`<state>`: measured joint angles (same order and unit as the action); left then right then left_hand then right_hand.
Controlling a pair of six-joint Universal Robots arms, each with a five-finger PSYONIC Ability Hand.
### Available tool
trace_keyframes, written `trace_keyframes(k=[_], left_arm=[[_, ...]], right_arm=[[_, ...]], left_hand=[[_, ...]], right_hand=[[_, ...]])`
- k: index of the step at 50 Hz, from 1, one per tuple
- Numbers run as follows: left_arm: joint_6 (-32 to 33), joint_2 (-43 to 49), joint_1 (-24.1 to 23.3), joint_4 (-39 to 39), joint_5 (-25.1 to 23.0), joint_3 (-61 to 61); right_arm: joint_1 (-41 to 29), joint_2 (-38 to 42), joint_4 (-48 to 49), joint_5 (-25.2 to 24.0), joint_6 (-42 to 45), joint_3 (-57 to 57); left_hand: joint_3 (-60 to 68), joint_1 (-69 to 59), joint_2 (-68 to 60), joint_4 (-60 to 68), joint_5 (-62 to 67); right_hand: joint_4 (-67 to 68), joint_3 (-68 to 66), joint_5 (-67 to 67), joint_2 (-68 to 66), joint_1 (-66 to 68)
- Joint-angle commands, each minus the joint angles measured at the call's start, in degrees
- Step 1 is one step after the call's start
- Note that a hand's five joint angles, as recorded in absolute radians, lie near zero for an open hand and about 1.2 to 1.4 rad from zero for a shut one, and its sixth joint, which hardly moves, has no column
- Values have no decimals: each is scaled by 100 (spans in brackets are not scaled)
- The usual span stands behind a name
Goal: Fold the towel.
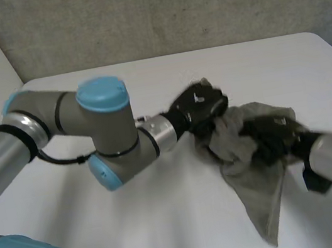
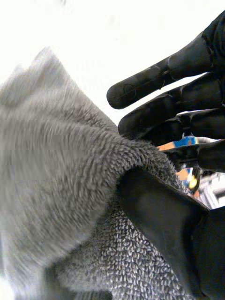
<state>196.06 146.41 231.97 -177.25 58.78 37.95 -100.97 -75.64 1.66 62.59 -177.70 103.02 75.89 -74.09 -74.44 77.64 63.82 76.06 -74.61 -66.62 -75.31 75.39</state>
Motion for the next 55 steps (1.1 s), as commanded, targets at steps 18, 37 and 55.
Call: trace_keyframes(k=[18, 37, 55], left_arm=[[-1077, -2783, 401, -441, 2314, 1472], [-1228, -3286, -56, -1216, 2322, 5354], [-1148, -3383, 1147, -1111, 1955, 4380]], right_arm=[[-1329, 76, 528, 623, 1159, -3816], [-1575, 93, 115, 843, 4244, -907], [-1144, 76, 308, 931, 4217, -196]], left_hand=[[411, -591, -556, 236, 618], [-2622, 2443, 2478, -2797, -2416], [-6383, 6203, 6238, -6557, -6176]], right_hand=[[394, -539, -338, -469, 461], [394, -539, -338, -469, 461], [394, -539, -338, -469, 461]])
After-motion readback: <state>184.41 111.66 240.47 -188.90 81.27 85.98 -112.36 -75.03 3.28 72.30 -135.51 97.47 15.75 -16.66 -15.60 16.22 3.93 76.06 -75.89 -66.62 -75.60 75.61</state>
